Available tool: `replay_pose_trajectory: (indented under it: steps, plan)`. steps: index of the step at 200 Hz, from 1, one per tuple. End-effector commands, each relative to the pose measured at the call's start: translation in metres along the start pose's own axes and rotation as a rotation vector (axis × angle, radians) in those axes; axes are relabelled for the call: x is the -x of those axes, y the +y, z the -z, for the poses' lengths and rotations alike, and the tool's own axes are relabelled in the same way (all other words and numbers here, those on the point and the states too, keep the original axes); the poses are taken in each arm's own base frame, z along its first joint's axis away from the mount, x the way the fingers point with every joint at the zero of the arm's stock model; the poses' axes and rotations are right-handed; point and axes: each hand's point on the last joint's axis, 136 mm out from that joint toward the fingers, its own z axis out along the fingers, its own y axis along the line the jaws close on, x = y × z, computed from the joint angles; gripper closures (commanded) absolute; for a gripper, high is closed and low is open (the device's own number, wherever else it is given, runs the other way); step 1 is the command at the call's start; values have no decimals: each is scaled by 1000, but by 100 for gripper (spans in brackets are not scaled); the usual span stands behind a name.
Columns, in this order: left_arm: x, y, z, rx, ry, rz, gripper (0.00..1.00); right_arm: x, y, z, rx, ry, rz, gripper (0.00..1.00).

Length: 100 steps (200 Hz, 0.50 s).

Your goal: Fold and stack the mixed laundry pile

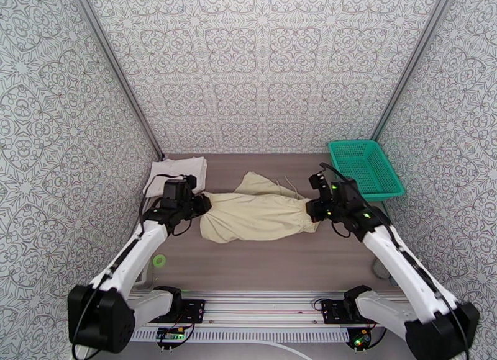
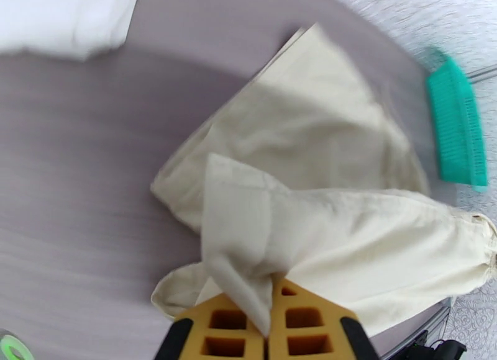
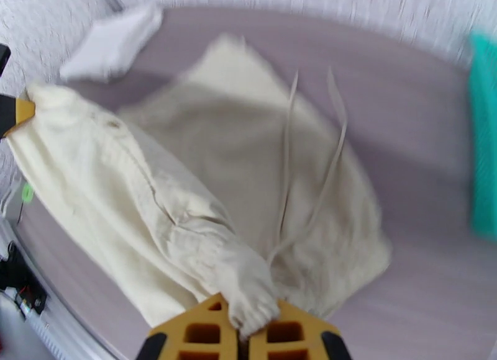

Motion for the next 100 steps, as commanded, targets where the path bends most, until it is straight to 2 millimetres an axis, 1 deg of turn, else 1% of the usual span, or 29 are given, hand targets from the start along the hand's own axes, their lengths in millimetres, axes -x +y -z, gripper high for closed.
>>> replay_pose_trajectory:
  steps: [1, 3, 8, 9, 16, 29, 31, 37, 39, 46, 47, 48, 52, 55, 56, 59, 61, 63, 65, 66, 67, 70, 76, 85, 88, 100]
  plan:
    - [52, -27, 9, -52, -92, -88, 100, 63, -22, 0, -86, -156, 74, 100]
    - [57, -28, 8, -54, -97, -94, 100, 71, -24, -2, -84, -163, 79, 100]
    - [71, -33, 7, -59, -113, -110, 100, 81, -27, -5, -83, -173, 84, 100]
    - [74, -34, 6, -61, -116, -114, 100, 87, -28, -6, -82, -179, 86, 100]
    - [96, -43, 5, -70, -142, -143, 100, 107, -36, -11, -86, -204, 91, 100]
    - [142, -61, 4, -90, -224, -207, 100, 147, -50, -19, -95, -256, 107, 100]
    - [148, -61, 3, -89, -235, -212, 100, 153, -52, -20, -96, -266, 110, 100]
    - [172, -71, 6, -102, -286, -238, 100, 172, -58, -22, -104, -296, 127, 100]
    - [178, -72, 5, -105, -296, -242, 100, 173, -61, -27, -104, -293, 130, 100]
    - [206, -82, 9, -122, -357, -267, 100, 196, -66, -26, -111, -341, 155, 100]
    - [209, -83, 10, -124, -365, -272, 100, 196, -66, -26, -111, -341, 155, 100]
    - [213, -84, 10, -125, -373, -274, 100, 203, -67, -26, -111, -356, 164, 100]
    - [228, -89, 14, -131, -409, -288, 100, 215, -69, -25, -113, -387, 181, 100]
    - [238, -91, 14, -130, -430, -294, 100, 221, -70, -25, -114, -399, 188, 100]
    - [241, -93, 16, -131, -440, -298, 100, 227, -71, -24, -115, -412, 195, 100]
    - [251, -94, 15, -133, -461, -303, 100, 235, -72, -24, -115, -434, 208, 100]
    - [258, -96, 17, -134, -481, -307, 100, 237, -72, -24, -114, -437, 211, 100]
    - [264, -98, 19, -139, -497, -313, 100, 246, -72, -22, -113, -461, 223, 100]
    - [271, -101, 22, -147, -516, -318, 100, 249, -72, -22, -113, -467, 227, 100]
    - [274, -101, 22, -148, -523, -319, 100, 254, -73, -20, -112, -480, 234, 100]
    - [277, -105, 26, -154, -537, -326, 100, 257, -73, -20, -112, -487, 237, 100]
    - [286, -107, 28, -162, -560, -333, 100, 266, -73, -17, -113, -511, 247, 100]
    - [303, -114, 36, -175, -615, -351, 100, 281, -74, -12, -112, -556, 265, 100]
    - [326, -119, 45, -180, -687, -364, 100, 302, -75, -2, -109, -623, 283, 100]
    - [335, -125, 56, -190, -727, -373, 100, 310, -75, 3, -108, -648, 287, 100]
    - [357, -135, 77, -214, -815, -395, 100, 333, -74, 21, -100, -726, 307, 100]
